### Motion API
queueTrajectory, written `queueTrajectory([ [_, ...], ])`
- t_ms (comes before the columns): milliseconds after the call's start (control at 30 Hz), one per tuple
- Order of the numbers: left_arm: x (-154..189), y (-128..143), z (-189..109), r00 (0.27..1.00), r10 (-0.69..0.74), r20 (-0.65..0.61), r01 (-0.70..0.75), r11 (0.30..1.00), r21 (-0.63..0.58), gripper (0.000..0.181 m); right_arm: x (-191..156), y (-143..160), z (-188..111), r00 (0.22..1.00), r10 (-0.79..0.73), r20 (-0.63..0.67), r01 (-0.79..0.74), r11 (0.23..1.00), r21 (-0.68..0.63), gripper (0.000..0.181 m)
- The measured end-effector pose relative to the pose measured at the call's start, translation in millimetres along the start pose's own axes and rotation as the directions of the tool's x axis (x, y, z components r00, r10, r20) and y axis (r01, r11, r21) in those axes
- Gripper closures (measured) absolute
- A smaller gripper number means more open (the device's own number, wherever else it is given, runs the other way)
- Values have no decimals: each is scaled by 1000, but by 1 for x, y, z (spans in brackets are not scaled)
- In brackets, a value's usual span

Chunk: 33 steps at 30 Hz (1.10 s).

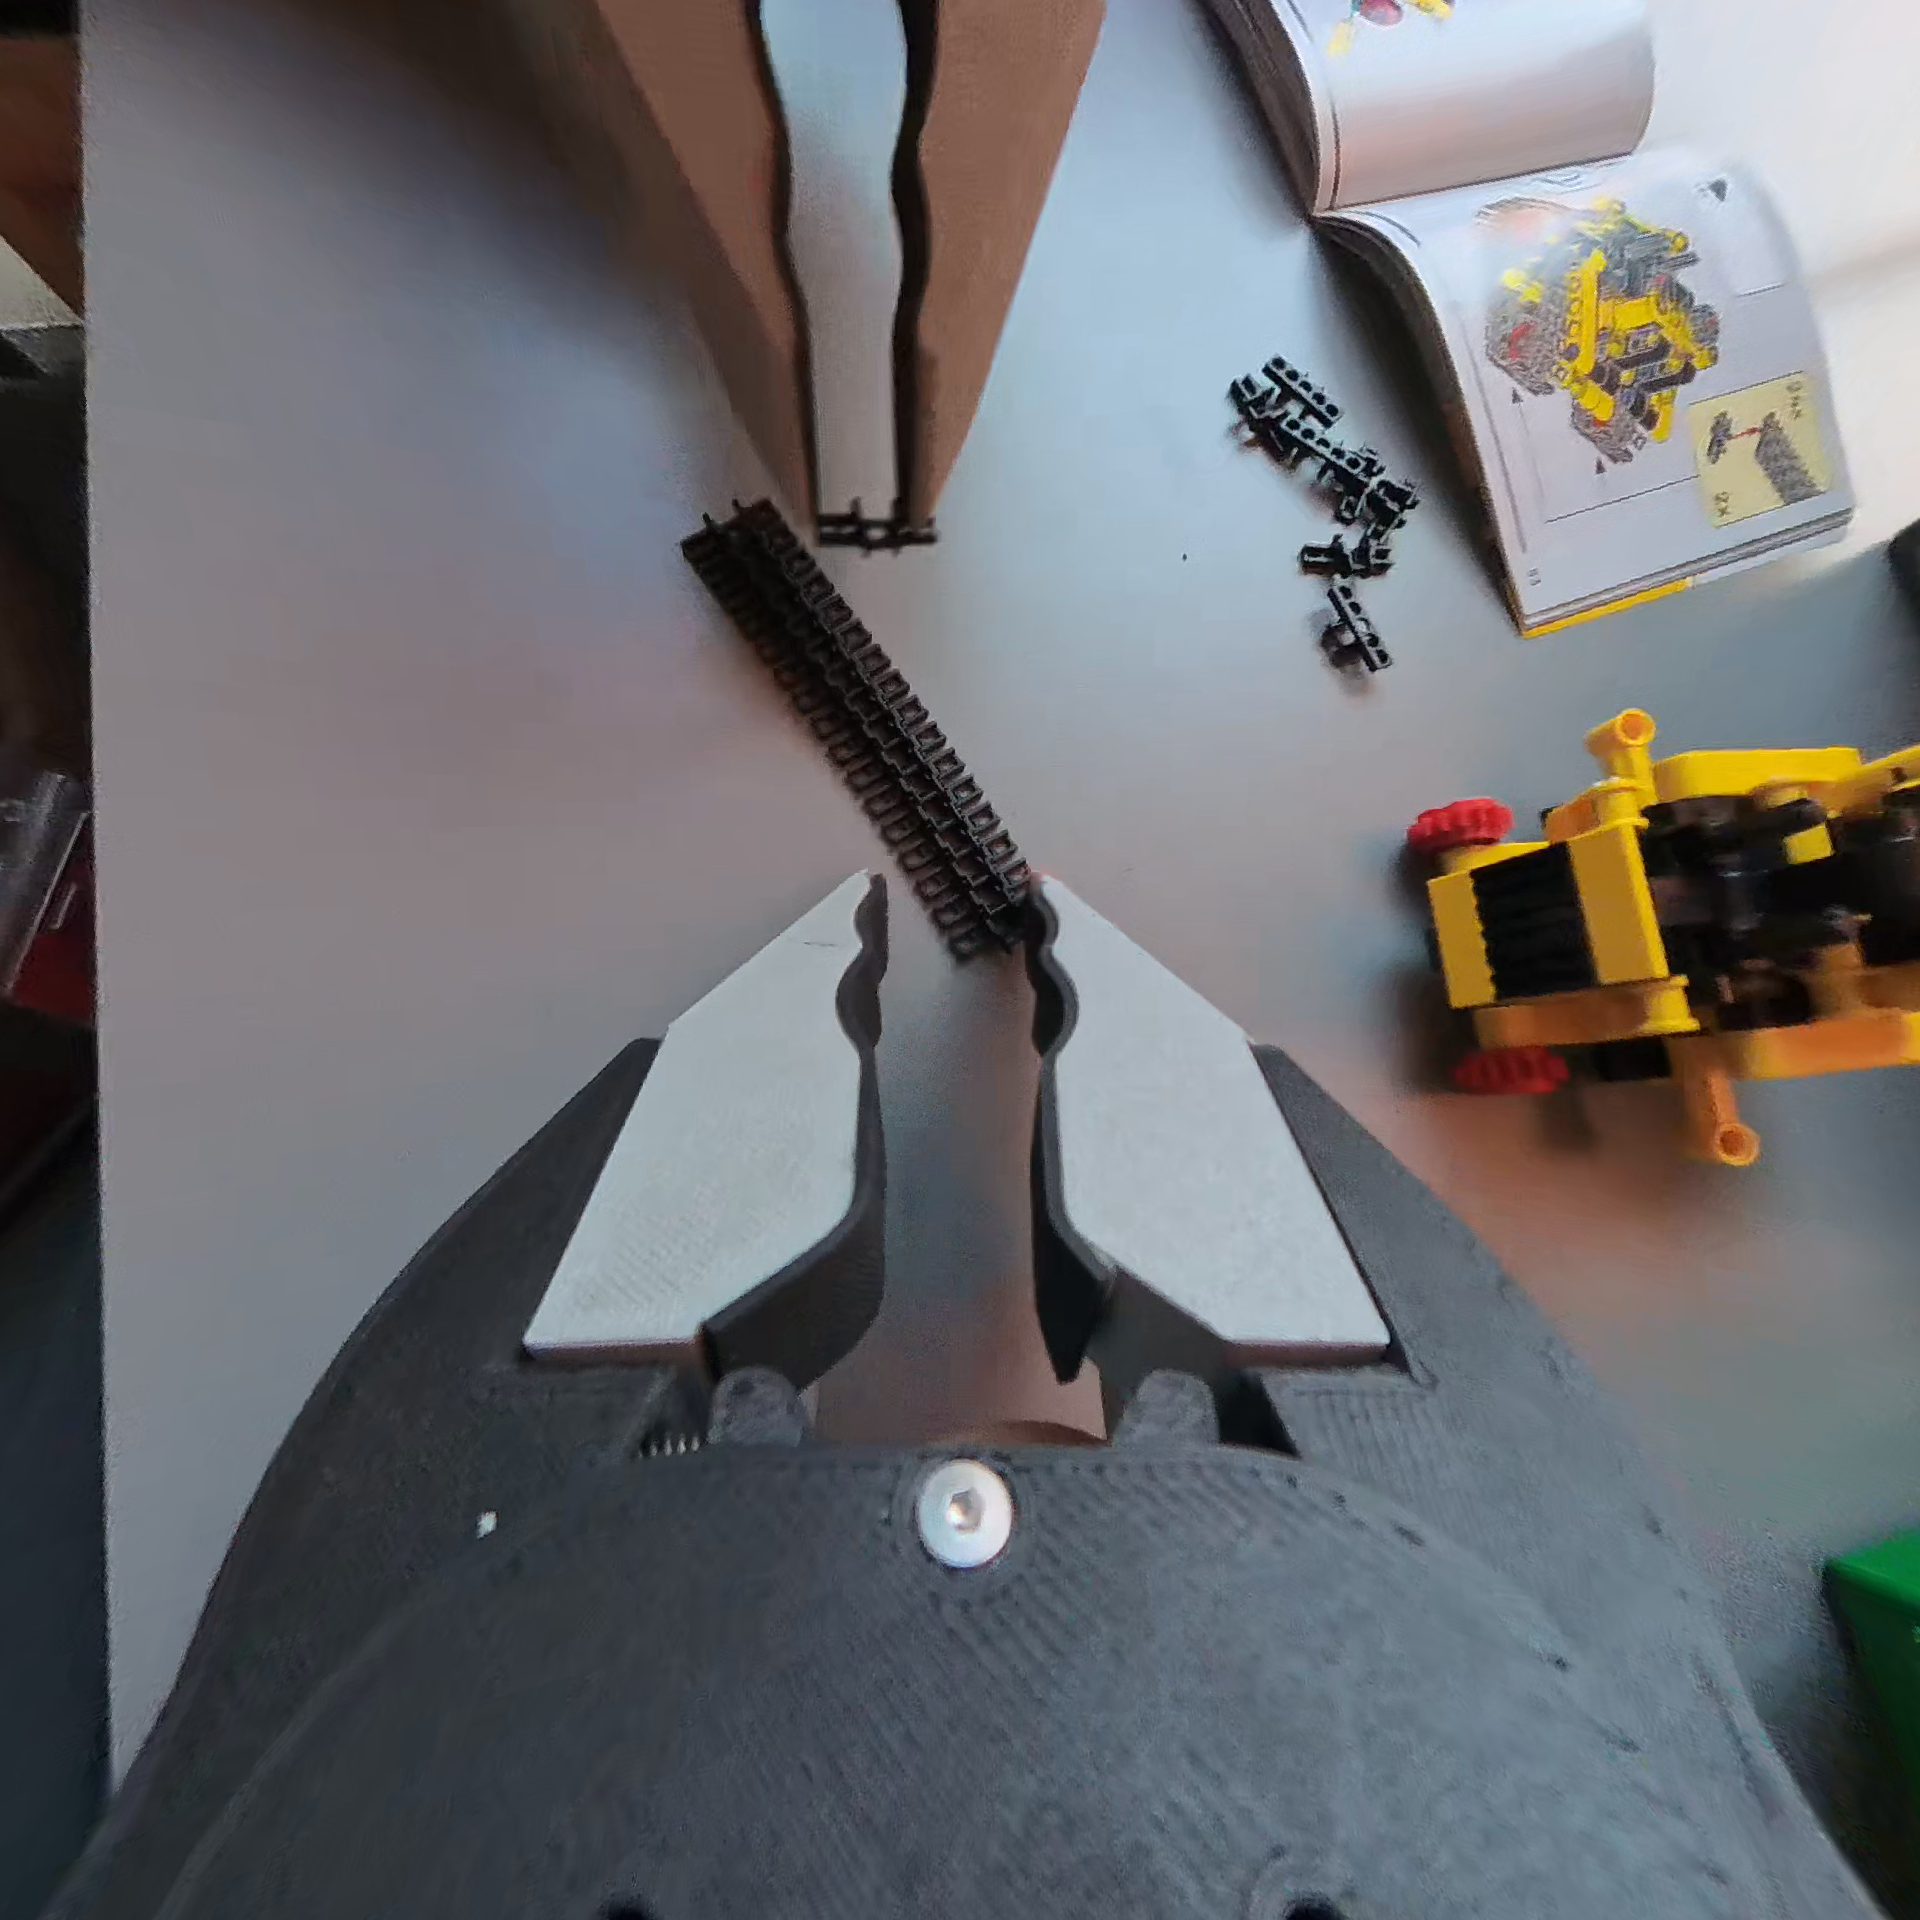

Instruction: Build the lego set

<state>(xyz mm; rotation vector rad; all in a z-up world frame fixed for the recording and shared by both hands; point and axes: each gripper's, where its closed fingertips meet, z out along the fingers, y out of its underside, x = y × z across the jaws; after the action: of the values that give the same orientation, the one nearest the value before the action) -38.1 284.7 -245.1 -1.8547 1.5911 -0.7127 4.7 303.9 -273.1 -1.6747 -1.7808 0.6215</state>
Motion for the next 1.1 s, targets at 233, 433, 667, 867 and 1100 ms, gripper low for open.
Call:
queueTrajectory([
  [233, -15, -7, -4, 996, -34, 83, 30, 998, 49, 171, -58, 5, -15, 987, -33, 158, 36, 999, -16, 156],
  [433, -9, -20, 8, 993, 6, 116, -16, 996, 91, 171, -43, 7, -50, 996, 62, -62, -57, 995, 86, 153],
  [667, 14, -30, 35, 990, 103, 92, -107, 994, 31, 171, -47, 37, -82, 963, 176, -205, -134, 970, 205, 158],
  [867, 48, -68, 71, 992, 118, -40, -118, 993, 6, 171, -47, 44, -101, 944, 186, -272, -120, 962, 244, 157],
  [1100, 62, -55, 99, 974, 217, -65, -224, 965, -136, 171, -44, 53, -104, 939, 206, -274, -143, 962, 234, 162],
])
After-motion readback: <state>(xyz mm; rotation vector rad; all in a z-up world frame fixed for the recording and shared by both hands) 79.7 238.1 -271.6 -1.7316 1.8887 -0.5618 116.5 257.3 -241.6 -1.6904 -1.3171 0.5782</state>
